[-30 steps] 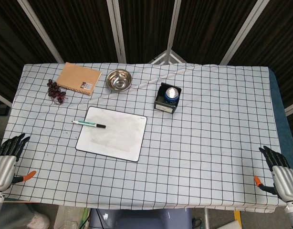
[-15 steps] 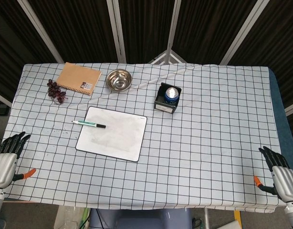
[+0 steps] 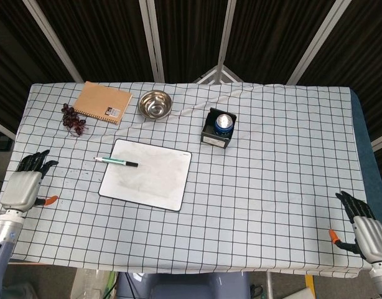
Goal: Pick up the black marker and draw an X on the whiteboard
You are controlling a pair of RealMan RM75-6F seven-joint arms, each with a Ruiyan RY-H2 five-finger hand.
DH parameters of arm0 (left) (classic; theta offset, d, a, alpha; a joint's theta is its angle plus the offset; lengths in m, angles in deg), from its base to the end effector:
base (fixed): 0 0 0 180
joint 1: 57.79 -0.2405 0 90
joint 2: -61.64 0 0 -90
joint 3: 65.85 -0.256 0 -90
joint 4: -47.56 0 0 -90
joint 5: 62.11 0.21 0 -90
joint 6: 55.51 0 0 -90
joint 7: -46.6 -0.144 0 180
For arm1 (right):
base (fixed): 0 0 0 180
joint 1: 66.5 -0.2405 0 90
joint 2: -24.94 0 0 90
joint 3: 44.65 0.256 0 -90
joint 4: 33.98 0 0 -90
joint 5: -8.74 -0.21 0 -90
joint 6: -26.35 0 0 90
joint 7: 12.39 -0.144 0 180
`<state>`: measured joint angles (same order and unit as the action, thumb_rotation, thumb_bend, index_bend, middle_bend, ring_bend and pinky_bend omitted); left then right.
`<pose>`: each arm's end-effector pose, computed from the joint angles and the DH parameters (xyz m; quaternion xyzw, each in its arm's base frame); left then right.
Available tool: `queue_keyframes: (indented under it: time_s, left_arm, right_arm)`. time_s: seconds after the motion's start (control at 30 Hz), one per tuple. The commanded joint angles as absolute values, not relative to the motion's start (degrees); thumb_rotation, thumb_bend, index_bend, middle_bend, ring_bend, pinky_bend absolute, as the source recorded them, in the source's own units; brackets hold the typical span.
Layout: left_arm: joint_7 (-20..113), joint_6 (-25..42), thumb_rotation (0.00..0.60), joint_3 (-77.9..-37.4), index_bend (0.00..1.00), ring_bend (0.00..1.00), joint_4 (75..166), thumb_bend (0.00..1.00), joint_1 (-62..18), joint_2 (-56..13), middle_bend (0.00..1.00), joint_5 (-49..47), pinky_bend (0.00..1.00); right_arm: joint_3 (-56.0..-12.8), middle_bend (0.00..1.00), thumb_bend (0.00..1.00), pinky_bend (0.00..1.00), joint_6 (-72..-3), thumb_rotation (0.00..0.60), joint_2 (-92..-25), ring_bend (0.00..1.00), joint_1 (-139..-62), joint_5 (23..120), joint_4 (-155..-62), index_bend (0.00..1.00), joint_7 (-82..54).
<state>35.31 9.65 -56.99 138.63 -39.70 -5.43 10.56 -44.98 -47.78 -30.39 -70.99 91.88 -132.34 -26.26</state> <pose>-0.2946 0.2699 0.1244 -0.6495 -0.3987 -0.3104 0.5681 -0.3247 -0.1620 0.1693 0.5659 -0.5284 0.3550 0.5240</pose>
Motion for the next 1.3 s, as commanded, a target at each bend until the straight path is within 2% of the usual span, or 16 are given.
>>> queue_keyframes:
  time_s: [0.03,0.23,0.5,1.1,1.3]
  left_arm:
    - [31.31,3.77,0.6,-54.25,0.33,0.0,132.92,0.31,-34.0,-9.82,0.03,6.5,0.0]
    - [28.34,-1.83,0.6,-52.69,0.37,0.0,125.88,0.37,-27.73,-16.28,0.06,3.65,0.0]
    - [25.8,-6.69,0.6,-52.65,0.4,0.0,117.38,0.41,-21.64,-23.93,0.07,2.4,0.0]
    - [24.46,-11.48,0.6,-52.58,0.41,0.0,105.31,0.44,-14.64,-34.11,0.08,0.31,0.0]
    - [25.29,-12.89,0.6,-52.92,0.44,0.0,102.39,0.48,-13.49,-36.3,0.09,-0.21,0.0]
  right_arm:
    - [-44.91,0.0,0.35,0.0,-47.44,0.6,-30.26,0.0,-71.13,91.67,-132.47,0.0,-26.84]
    - [-44.9,0.0,0.35,0.0,-46.72,0.6,-30.03,0.0,-71.37,91.3,-132.53,0.0,-27.64]
    - [-44.79,0.0,0.35,0.0,-45.89,0.6,-29.69,0.0,-71.58,90.62,-132.47,0.0,-28.92]
    - [-44.79,0.0,0.35,0.0,-45.24,0.6,-29.2,0.0,-71.69,90.37,-132.53,0.0,-30.61]
    - [-44.77,0.0,0.35,0.0,-44.98,0.6,-29.13,0.0,-71.77,90.16,-132.56,0.0,-30.79]
